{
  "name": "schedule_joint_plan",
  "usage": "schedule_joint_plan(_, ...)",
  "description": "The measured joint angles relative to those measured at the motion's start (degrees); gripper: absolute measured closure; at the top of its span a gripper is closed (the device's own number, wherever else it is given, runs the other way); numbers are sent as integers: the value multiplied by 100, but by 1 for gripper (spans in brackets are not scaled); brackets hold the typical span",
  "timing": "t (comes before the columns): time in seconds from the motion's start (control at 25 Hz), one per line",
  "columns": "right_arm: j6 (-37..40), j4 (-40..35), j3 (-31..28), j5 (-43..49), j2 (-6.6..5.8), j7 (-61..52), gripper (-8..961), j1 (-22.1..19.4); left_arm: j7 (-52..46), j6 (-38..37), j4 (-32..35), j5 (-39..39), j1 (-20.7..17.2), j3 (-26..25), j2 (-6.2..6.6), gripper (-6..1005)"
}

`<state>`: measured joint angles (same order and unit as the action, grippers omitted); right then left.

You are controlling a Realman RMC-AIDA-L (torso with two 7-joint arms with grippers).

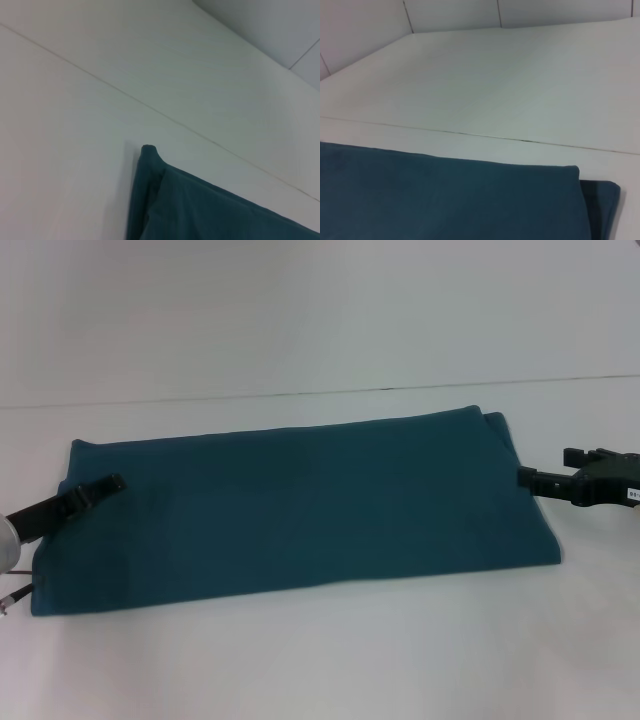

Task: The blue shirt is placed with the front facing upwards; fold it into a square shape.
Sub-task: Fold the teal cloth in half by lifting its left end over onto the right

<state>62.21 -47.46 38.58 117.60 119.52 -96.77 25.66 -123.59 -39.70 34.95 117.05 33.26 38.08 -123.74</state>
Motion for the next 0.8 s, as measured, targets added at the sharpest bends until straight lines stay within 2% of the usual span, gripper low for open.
schedule_joint_plan(0.8, 2, 0, 7, 0, 0, 0, 38, 0, 63, 68, -36, 2, -30, -3, -9, 125)
